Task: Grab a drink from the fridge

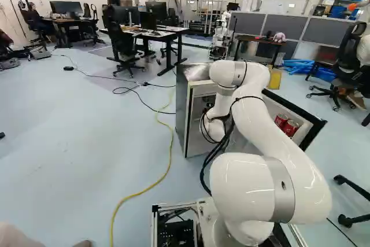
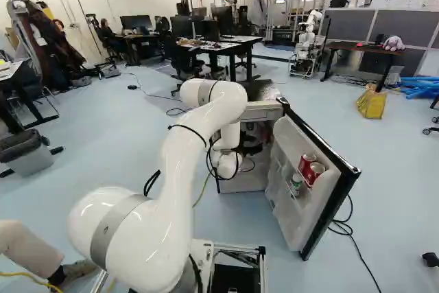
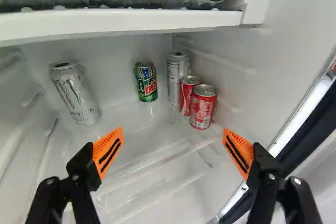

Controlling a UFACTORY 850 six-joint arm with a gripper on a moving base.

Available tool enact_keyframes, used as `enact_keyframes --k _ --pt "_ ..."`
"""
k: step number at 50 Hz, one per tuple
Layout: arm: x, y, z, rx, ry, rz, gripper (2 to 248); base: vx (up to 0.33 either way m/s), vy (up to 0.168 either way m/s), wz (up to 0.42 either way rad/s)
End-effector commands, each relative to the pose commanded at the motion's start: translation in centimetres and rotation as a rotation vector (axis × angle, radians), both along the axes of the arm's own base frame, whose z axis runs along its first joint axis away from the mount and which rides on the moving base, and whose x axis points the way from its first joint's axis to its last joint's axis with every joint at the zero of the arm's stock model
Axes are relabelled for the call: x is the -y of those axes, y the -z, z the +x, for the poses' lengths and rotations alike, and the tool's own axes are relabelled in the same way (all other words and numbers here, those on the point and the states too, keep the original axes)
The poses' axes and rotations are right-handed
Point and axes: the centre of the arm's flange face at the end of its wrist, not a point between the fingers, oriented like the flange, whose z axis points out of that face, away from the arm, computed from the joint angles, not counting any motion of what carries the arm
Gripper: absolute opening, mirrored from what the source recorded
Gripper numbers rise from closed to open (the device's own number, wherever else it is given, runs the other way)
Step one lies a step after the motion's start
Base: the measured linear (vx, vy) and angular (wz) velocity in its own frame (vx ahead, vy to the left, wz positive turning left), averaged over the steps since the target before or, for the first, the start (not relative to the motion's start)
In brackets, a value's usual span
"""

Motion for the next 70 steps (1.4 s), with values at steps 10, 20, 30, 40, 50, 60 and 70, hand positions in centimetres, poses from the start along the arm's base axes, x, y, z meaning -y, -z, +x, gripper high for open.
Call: enact_keyframes --k 10,20,30,40,50,60,70 --pt "0.2 0.5 0.9 0.002 0.000 0.001 247 0.000 0.000 0.000" --pt "0.5 1.0 1.7 0.002 0.001 0.002 247 0.000 0.000 0.000" --pt "1.0 1.5 2.4 0.000 0.007 0.005 247 0.000 0.000 0.000" --pt "1.6 2.0 3.2 -0.002 0.013 0.007 247 0.000 0.000 0.000" --pt "2.2 2.5 3.8 -0.005 0.020 0.010 247 0.000 0.000 0.000" --pt "2.9 3.0 4.5 -0.007 0.027 0.012 247 0.000 0.000 0.000" --pt "3.5 3.5 5.0 -0.010 0.035 0.015 247 0.000 0.000 0.000"
